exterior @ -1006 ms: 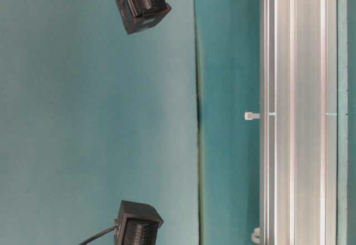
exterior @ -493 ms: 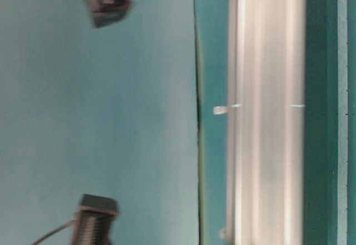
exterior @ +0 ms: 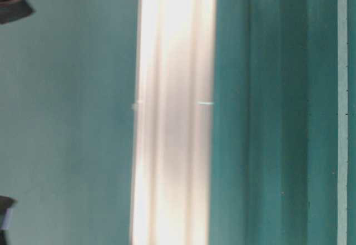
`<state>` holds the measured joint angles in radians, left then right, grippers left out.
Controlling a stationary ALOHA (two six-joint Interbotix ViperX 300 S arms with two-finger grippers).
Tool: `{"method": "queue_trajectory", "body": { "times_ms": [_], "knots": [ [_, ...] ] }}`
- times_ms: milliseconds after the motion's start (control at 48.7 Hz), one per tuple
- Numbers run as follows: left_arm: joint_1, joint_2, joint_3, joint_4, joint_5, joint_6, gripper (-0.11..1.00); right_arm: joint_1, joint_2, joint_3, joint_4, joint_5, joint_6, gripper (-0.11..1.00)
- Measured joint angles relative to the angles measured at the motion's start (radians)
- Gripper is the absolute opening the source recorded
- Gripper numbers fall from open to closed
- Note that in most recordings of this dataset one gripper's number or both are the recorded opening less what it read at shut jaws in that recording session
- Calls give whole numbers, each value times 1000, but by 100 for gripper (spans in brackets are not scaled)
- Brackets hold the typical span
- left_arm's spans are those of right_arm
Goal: Lift the large metal rail with both hands.
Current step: 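Lift the rail upward with both grippers together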
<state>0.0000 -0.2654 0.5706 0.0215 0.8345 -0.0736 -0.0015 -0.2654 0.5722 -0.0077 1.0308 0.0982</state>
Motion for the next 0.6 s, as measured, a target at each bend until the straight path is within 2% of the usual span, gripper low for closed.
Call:
{"method": "queue_trajectory", "body": {
  "times_ms": [349, 595],
  "knots": [
    [-2, -9, -132, 0, 176, 9, 36, 0, -15, -123, 35, 146, -2, 38],
    [-2, -23, -210, 0, 250, 9, 36, 0, -20, -238, 40, 247, 2, 38]
  ]
}}
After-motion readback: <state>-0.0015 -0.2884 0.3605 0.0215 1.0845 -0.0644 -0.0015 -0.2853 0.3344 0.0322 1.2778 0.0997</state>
